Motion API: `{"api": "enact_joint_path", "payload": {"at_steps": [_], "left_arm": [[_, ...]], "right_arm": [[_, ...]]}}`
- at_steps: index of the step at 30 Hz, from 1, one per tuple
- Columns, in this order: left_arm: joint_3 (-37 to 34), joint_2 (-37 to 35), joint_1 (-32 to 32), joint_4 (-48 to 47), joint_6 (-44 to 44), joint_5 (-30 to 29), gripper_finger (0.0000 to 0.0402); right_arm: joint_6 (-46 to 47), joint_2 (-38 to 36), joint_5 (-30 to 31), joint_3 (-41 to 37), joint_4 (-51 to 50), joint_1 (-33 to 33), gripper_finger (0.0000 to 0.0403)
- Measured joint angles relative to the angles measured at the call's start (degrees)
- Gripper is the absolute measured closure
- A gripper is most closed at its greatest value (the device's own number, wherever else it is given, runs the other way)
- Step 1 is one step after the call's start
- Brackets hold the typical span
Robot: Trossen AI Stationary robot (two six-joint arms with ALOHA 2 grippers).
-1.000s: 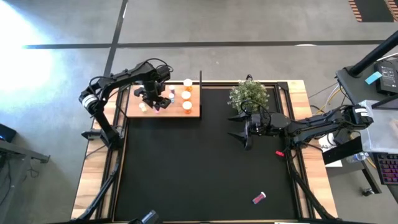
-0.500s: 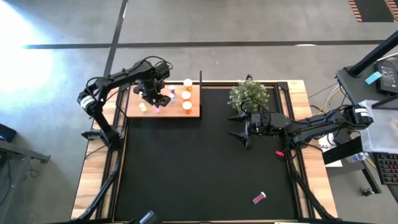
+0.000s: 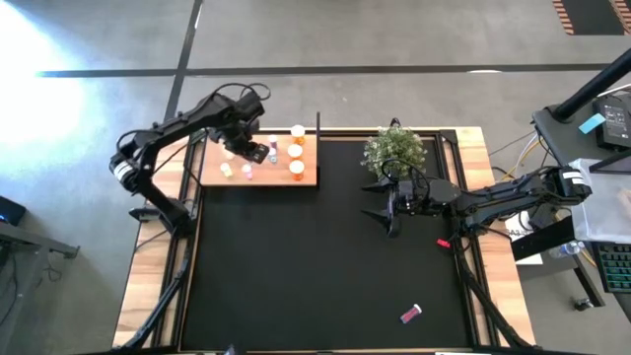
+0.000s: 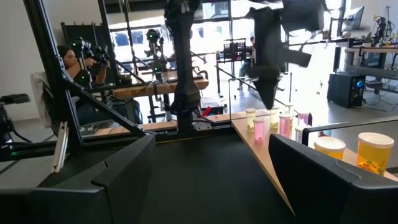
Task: Pick and place medicine bottles onto shelf by color
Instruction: Put the blue medicine bottle on the shelf aligned with the other blue medicine bottles
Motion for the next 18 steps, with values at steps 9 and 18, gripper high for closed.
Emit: {"api": "enact_joint_path", "payload": {"at_steps": [9,18], "left_arm": [[-3.04,-8.40,-10.18,18.46,0.46,-0.01,0.0264],[-13.16,-14.08,-27.11,40.79,3.28,0.02,0.0264]], "right_arm": [[0.00,0.00,0.00,0.00,0.00,-0.01,0.0095],[0.00,0.00,-0.01,0.00,0.02,-0.01,0.0104]]}}
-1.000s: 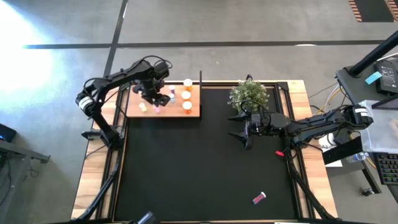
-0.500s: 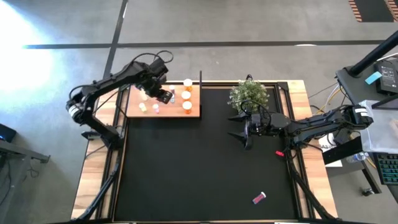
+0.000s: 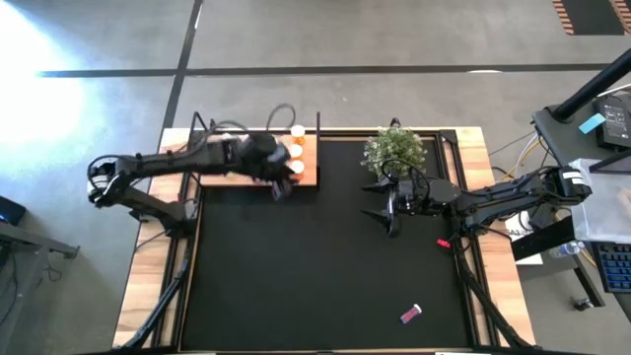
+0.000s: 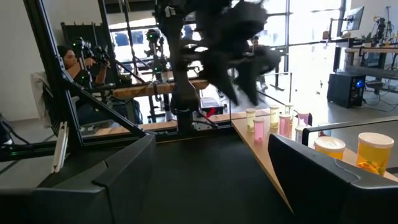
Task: Pick and place medicine bottles onto shelf by color
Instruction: Put the blue medicine bottle on the shelf aligned with the other blue medicine bottles
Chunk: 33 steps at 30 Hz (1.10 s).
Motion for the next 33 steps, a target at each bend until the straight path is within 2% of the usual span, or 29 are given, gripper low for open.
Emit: {"api": "enact_joint_path", "payload": {"at_steps": [7,17,23,26,33], "left_arm": [[-11.08,-0.41,-11.05,17.60,-0.30,-0.03,0.0264],[-24.00,-0.08,-20.79,42.18,-6.49,-0.13,0.0264],[-28.09,-0.04,-24.84,54.51,-7.80,-0.13,0.0264],[-28.73,-0.04,-26.43,57.18,-7.84,-0.13,0.0264],[-28.32,-0.04,-29.69,58.70,-7.82,-0.13,0.0264]], "right_arm": [[0.00,0.00,0.01,0.00,0.00,0.00,0.0096],[0.36,-0.04,0.01,1.31,0.08,-0.01,0.0096],[12.16,-0.04,0.08,2.14,-0.13,-0.01,0.0103],[16.84,-0.04,0.10,2.36,0.05,-0.01,0.0103],[18.59,-0.04,-0.10,2.36,0.42,0.10,0.0095]]}}
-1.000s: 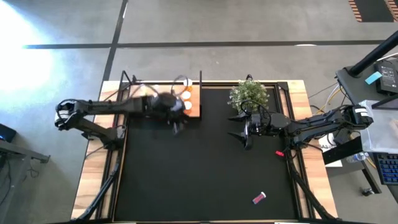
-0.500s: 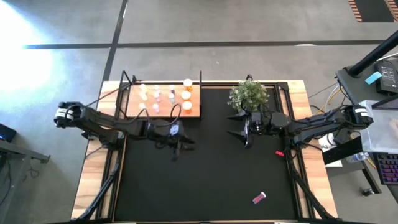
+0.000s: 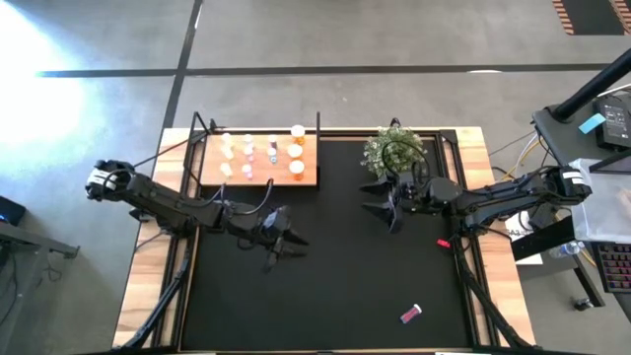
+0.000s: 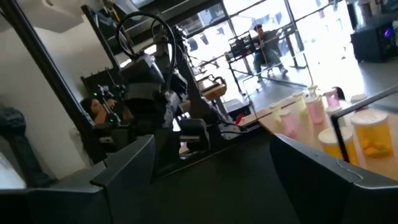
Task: Pick and place medicine bottles onto shelf by color
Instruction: Put the blue medicine bottle on the shelf aligned with the other blue medicine bottles
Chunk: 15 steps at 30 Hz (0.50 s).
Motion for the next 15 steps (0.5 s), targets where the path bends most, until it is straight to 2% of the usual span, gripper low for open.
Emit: {"api": "enact_joint_path", "payload": {"at_steps": [4,7,9,15], "left_arm": [[-0.14,0.00,-1.21,0.83,0.02,0.02,0.0264],[-0.20,0.00,-1.80,0.81,0.06,0.00,0.0264],[-0.20,0.00,-2.02,0.65,0.33,0.00,0.0264],[-0.21,0.00,-2.11,0.44,1.72,0.00,0.0264]], "right_arm": [[6.23,0.00,-1.02,0.00,-0.78,1.05,0.0094],[10.38,0.00,-6.63,-0.02,-4.43,3.06,0.0094],[10.33,0.04,-8.33,-0.17,-6.71,5.30,0.0094],[13.20,0.04,-5.20,-0.61,-11.07,14.13,0.0094]]}}
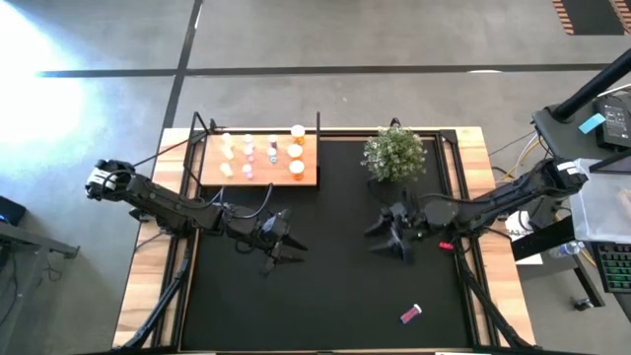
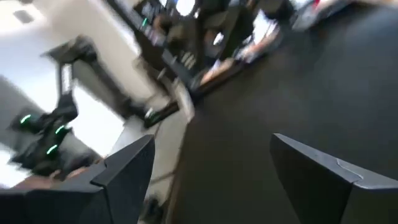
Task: Pick and place medicine bottles onto shelf by color
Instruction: Put the blue medicine bottle on the shelf aligned with the other blue medicine bottles
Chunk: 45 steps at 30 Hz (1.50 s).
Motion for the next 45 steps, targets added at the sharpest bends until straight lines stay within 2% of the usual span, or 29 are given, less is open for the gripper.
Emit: {"api": "enact_joint_path", "payload": {"at_steps": [5,8,11,15,18,22,25,30,35,41,45], "left_arm": [[-0.10,0.00,0.01,-0.05,0.82,0.00,0.0264],[-0.10,0.00,0.02,-0.05,2.91,0.00,0.0264],[-0.10,0.00,0.02,-0.01,3.27,0.00,0.0264],[-0.10,0.00,0.02,0.03,2.96,0.00,0.0264],[-0.10,0.00,0.02,0.05,2.78,0.00,0.0264],[-0.10,0.00,0.02,0.08,1.39,0.00,0.0264],[0.01,0.00,0.02,0.41,1.30,0.00,0.0264],[0.01,0.00,0.02,0.38,1.25,0.00,0.0264],[-0.03,0.00,0.02,0.01,1.20,0.00,0.0264],[-0.08,0.00,0.04,-0.35,-0.99,0.01,0.0264],[-0.08,0.00,0.04,-0.94,-1.74,0.15,0.0264]], "right_arm": [[11.63,0.00,-0.23,0.35,-4.79,7.16,0.0094],[13.12,0.00,2.40,0.67,-4.91,10.42,0.0094],[8.88,0.00,6.02,1.44,-4.93,11.44,0.0094],[-1.19,0.42,9.54,3.45,-4.79,11.37,0.0094],[-6.38,0.44,10.06,4.81,-6.03,11.39,0.0094],[-8.35,0.44,9.93,6.42,-6.80,11.42,0.0094],[-3.89,0.42,10.52,8.44,-11.63,11.42,0.0094],[6.62,2.31,15.21,12.65,-21.78,11.42,0.0094],[14.85,7.39,14.90,17.80,-28.15,11.80,0.0094],[31.50,15.46,14.74,25.31,-43.32,12.97,0.0094],[42.36,20.88,13.05,29.19,-46.35,14.71,0.0094]]}}
